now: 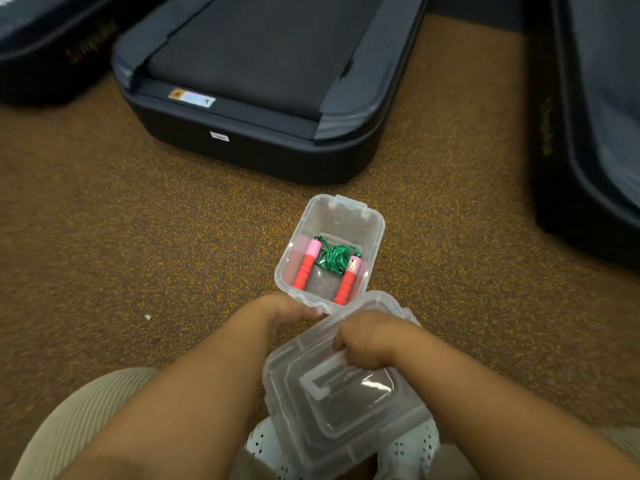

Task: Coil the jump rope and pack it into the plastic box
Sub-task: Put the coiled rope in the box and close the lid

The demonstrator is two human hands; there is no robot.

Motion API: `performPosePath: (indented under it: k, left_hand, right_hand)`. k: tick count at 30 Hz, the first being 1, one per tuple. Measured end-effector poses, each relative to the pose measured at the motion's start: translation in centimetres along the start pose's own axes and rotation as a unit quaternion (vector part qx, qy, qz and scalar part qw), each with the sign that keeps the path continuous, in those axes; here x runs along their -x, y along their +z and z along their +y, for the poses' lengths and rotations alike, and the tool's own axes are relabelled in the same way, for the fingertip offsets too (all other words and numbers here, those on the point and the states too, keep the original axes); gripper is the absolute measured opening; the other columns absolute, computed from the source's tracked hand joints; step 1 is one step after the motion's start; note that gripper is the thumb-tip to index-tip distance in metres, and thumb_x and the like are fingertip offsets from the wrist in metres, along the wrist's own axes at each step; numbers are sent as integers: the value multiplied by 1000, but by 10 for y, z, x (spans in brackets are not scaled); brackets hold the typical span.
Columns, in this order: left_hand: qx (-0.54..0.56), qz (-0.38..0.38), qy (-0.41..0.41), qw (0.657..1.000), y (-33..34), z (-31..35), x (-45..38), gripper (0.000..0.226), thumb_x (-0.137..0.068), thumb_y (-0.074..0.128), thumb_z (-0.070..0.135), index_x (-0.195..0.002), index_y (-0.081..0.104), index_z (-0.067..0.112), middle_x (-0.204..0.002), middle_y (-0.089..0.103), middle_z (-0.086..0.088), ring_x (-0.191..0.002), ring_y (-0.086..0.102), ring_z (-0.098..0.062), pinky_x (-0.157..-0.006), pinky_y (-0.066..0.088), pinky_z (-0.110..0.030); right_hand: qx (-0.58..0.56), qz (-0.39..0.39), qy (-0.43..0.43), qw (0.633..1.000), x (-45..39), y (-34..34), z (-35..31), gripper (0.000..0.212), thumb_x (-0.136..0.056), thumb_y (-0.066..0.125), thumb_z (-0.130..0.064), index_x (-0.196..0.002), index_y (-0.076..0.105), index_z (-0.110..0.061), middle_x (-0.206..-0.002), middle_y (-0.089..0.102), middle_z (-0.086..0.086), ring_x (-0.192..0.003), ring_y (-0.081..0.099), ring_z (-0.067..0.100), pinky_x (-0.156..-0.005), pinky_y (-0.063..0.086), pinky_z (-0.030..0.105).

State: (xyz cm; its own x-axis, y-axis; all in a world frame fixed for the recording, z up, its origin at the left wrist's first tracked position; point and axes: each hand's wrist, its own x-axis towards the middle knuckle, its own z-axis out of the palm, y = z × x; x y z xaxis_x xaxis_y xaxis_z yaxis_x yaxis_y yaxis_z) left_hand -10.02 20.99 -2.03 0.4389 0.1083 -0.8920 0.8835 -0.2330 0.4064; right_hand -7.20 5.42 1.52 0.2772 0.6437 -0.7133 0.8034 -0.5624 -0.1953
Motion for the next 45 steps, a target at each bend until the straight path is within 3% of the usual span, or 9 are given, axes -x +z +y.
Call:
performPosePath:
  k: [3,6,12,18,21,29,33,39,45]
  left_hand:
    - [5,-42,19,999,-6,4,19,46,-90,52,52,-118,57,16,-111,64,-1,-89,55,-17,-63,41,-25]
    - [91,-86,79,989,-20,4,23,62,-73,63,62,-113,62,15,-107,70,-8,-99,64,-25,-82,51,-35]
    - [147,-74,193,967,-25,26,26,27,-86,67,14,-110,59,5,-75,73,-12,-65,69,-22,-65,59,-38]
    - [228,-22,170,958,-37,55,8,29,-89,64,14,-117,59,8,-117,65,-27,-102,63,-42,-88,52,-57]
    - [244,-30,125,961,-46,61,-9,25,-87,65,18,-111,62,12,-108,71,-21,-101,66,-40,-88,51,-60]
    - [409,75,56,908,-37,51,-56,41,-93,52,43,-111,62,8,-106,71,-22,-92,69,-40,-81,54,-57]
    - [418,319,1,851,-8,32,-66,27,-91,52,3,-117,54,-1,-113,60,-22,-81,57,-30,-72,50,-37]
    - [399,291,-105,863,8,13,-71,62,-63,85,23,-112,55,0,-112,62,-25,-90,60,-39,-85,53,-47]
    - [493,278,-50,823,9,8,-79,40,-92,48,40,-113,46,7,-115,61,-24,-96,62,-44,-86,52,-56]
  right_hand:
    - [-12,53,5,999,22,-25,15,28,-93,56,-27,-120,63,-27,-124,63,7,-117,55,28,-92,44,35]
    - [-31,141,34,989,31,-46,39,26,-91,58,-36,-116,62,-36,-118,59,3,-113,52,26,-97,43,43]
    - [-100,299,63,947,23,-68,70,20,-92,58,-27,-111,61,-32,-119,49,-5,-117,43,22,-100,38,42]
    - [-447,370,325,747,-4,-39,74,65,-82,66,-23,-139,36,-31,-137,45,4,-123,46,31,-102,44,45]
    - [-725,218,276,592,-24,-11,76,45,-85,65,-12,-127,52,-9,-115,67,12,-97,67,32,-80,58,44]
    - [-860,181,224,422,-50,16,100,17,-93,51,5,-104,65,3,-92,74,22,-76,73,31,-60,60,40]
    - [-845,210,248,424,-53,13,107,14,-93,54,2,-104,64,3,-95,73,21,-79,73,30,-59,59,36]
    - [-811,236,277,458,-56,15,113,12,-92,57,2,-102,63,-1,-97,71,18,-88,71,32,-80,59,48]
    - [-795,242,292,473,-75,15,103,11,-91,59,0,-100,62,-5,-97,71,16,-85,71,29,-76,61,47]
